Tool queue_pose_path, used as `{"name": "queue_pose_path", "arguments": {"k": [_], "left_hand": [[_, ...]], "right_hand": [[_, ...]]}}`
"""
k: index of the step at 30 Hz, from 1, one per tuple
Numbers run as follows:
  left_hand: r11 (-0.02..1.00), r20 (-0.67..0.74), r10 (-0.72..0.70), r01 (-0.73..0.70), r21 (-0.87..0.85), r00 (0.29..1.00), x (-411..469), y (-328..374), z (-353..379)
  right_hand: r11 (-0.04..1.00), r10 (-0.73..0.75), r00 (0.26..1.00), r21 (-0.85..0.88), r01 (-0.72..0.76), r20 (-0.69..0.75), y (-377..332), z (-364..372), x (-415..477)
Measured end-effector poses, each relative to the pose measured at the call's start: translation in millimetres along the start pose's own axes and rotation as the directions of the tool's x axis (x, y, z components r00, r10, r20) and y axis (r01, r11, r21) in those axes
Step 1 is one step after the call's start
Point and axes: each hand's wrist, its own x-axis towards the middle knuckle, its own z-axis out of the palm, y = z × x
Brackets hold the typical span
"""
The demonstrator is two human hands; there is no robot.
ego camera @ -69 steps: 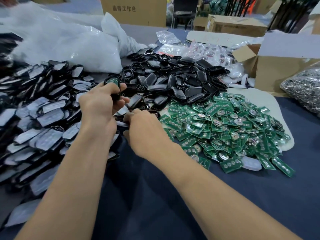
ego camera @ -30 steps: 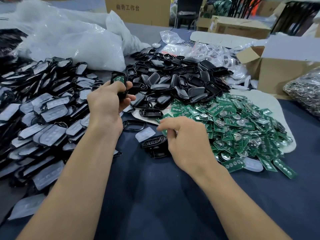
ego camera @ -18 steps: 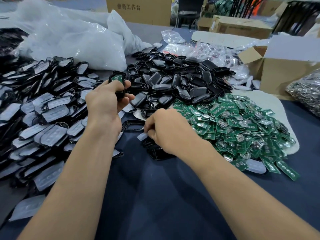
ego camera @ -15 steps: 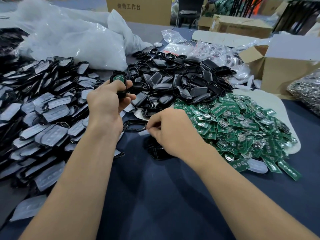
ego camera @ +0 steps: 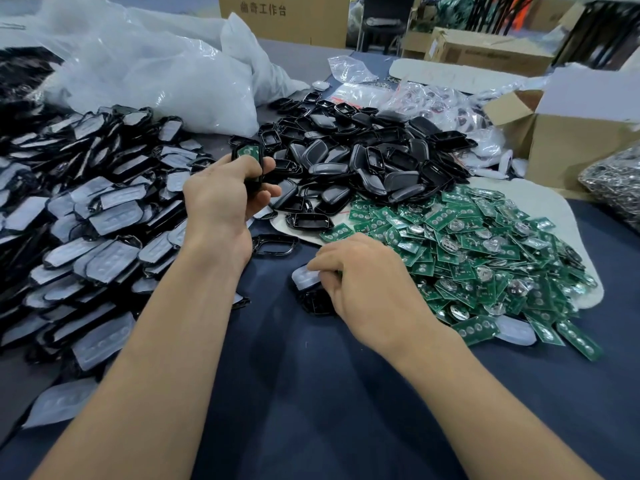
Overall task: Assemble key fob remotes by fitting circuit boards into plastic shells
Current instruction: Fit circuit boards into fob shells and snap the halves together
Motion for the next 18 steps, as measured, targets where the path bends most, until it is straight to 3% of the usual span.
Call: {"name": "queue_pose_path", "arguments": {"k": [3, 7, 9, 18], "left_hand": [[1.000, -0.001, 0.001, -0.001, 0.003, 1.000, 0, 0, 0], [1.000, 0.004, 0.000, 0.000, -0.006, 1.000, 0, -1, 0], [1.000, 0.005, 0.006, -0.006, -0.002, 1.000, 0, 0, 0], [1.000, 0.020, 0.003, -0.003, 0.017, 1.000, 0, -3, 3]], "right_hand": [[0.999, 0.009, 0.994, 0.048, -0.004, -0.110, 0, -1, 1], [0.995, 0.090, 0.987, 0.038, -0.095, 0.131, 0, -5, 6], [0.994, 0.102, 0.979, 0.013, -0.106, 0.179, -1, -6, 7], [0.994, 0.083, 0.987, -0.081, -0.072, 0.137, -11, -12, 16]]}}
